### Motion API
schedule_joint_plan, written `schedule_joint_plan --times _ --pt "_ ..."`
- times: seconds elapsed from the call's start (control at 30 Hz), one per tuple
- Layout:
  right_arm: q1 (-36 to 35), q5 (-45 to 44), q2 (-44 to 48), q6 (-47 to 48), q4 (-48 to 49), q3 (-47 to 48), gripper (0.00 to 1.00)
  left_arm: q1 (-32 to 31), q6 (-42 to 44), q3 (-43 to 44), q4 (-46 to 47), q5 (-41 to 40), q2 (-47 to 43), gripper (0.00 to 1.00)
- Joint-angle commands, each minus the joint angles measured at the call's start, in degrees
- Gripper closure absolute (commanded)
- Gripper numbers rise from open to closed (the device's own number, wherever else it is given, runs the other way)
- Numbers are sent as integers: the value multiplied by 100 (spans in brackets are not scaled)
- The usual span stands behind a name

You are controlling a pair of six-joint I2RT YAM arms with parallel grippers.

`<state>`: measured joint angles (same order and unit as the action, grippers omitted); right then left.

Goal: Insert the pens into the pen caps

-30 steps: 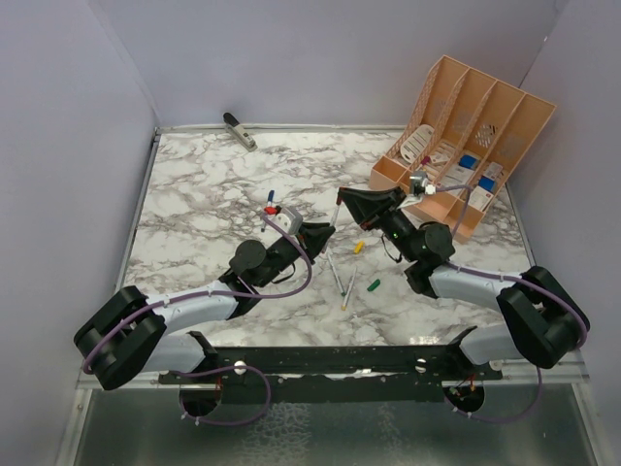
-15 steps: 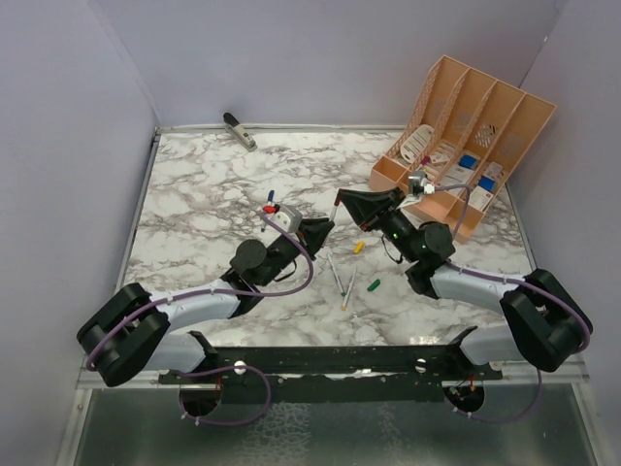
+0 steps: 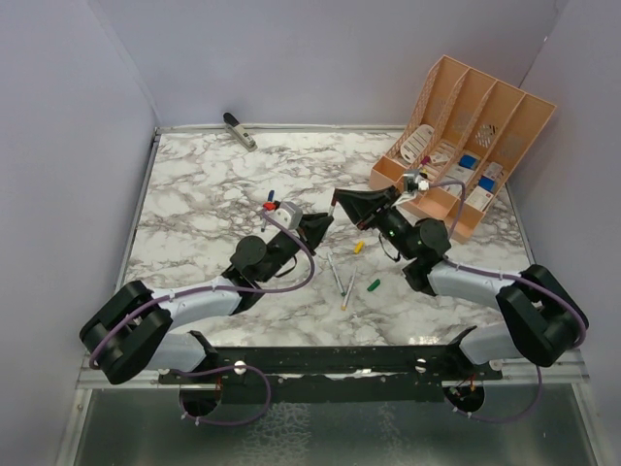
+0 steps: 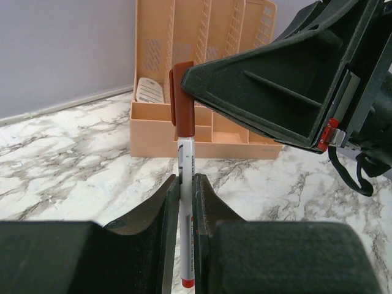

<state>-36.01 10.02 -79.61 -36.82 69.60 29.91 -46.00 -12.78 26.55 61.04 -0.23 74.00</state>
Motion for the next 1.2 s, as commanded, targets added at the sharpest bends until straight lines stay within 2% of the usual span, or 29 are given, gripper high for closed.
schedule_joint_plan --times 0.0,0.13,0.43,0.8,1.17 --pt "-79 449 -71 179 -832 206 99 135 188 189 421 -35 -99 100" --pt "-160 504 -219 268 -1301 328 99 215 266 250 471 84 -105 100" --pt "-468 342 -519 289 -1627 234 99 486 305 275 743 143 -172 100" --pt "-713 268 -829 280 -1983 291 98 847 280 111 986 87 -409 100" --pt "-794 106 -1070 278 -2029 485 99 976 83 -118 835 9 -446 100"
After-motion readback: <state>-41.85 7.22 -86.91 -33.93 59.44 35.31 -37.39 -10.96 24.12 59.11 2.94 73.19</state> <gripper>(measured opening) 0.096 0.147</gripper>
